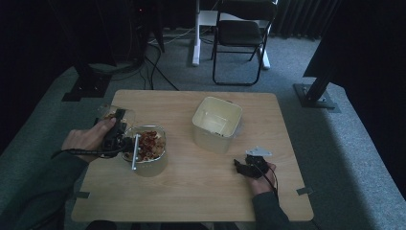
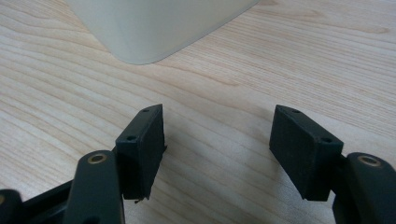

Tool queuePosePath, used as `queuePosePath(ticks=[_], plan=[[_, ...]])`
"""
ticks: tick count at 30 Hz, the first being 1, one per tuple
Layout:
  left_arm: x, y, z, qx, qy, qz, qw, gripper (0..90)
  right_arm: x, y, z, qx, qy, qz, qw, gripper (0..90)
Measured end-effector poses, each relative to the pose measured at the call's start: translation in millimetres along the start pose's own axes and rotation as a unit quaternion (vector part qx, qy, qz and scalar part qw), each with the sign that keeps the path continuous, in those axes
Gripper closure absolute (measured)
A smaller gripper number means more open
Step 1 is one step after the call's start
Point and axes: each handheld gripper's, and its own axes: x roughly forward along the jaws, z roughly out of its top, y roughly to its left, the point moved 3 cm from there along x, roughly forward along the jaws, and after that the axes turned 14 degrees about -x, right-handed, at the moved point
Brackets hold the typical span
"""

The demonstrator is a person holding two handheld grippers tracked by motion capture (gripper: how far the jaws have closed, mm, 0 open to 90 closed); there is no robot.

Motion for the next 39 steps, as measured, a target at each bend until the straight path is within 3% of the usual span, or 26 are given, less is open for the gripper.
queuePosePath(ticks=[13, 39], plan=[[0.4, 1.5, 2.9, 0.015, 0.001, 0.003, 0.9999, 34.9, 0.1, -0.1, 0.0, -0.001, 0.000, 0.000, 1.0000, 35.0], [1.5, 0.4, 0.2, 0.023, 0.004, 0.009, 0.9997, 34.9, 0.1, -0.1, 0.0, -0.001, 0.000, 0.000, 1.0000, 35.1]])
